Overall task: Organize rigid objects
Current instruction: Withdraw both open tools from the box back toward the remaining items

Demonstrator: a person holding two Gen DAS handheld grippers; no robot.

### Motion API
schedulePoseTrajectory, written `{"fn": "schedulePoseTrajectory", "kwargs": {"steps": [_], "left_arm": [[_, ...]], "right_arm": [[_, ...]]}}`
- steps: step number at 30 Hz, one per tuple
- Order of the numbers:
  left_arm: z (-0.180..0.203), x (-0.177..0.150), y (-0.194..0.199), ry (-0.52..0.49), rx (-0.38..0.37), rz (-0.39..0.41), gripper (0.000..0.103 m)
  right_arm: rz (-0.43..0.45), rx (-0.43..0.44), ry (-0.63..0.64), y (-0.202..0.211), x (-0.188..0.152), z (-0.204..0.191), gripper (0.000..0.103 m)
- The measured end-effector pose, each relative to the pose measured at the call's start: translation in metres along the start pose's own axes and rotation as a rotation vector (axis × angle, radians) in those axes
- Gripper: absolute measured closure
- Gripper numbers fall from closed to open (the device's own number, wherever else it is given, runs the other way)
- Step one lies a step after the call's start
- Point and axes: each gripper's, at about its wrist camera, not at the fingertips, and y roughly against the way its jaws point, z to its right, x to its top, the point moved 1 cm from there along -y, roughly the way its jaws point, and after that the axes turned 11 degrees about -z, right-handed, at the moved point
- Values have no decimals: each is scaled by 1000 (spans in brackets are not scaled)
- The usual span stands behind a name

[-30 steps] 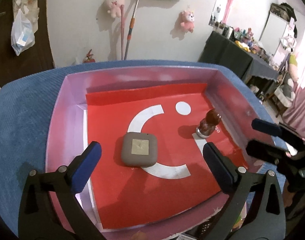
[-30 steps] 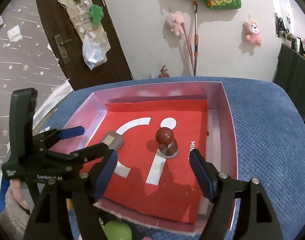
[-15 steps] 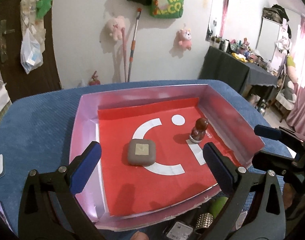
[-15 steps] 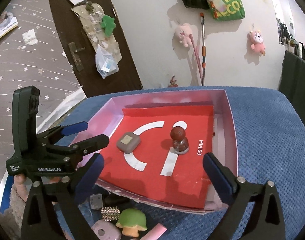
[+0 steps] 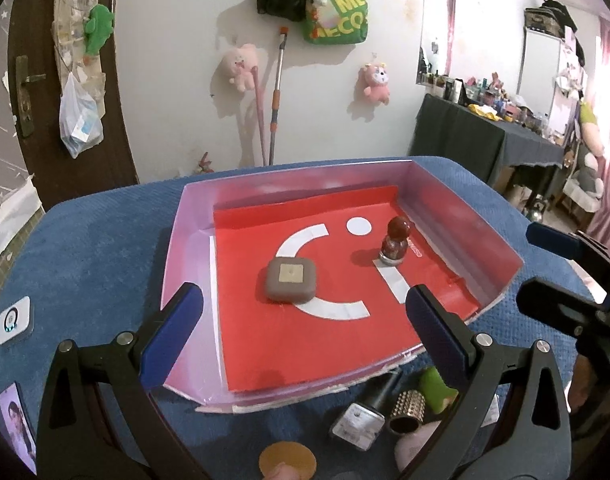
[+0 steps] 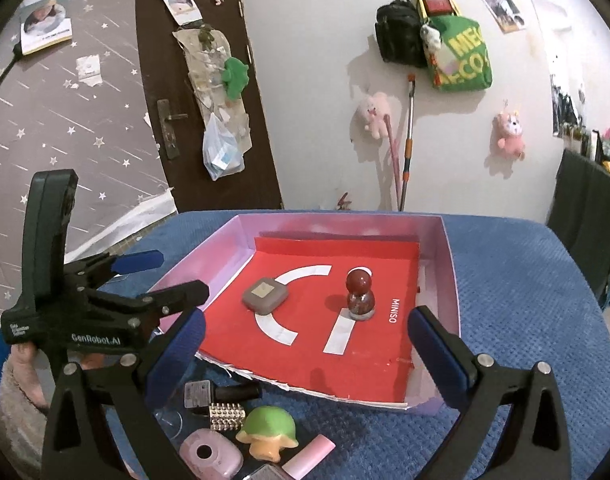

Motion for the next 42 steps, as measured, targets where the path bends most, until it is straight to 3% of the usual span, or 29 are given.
{"fn": "schedulePoseTrajectory", "kwargs": {"steps": [11,42], "left_arm": [[-15,-24,11,88,-91,-3,0],[9,-77,37,42,-69,-30,0]], "right_arm": [[1,-5,-25,6,-17,-4,0],[-65,-46,70,23,-67,-37,0]]}}
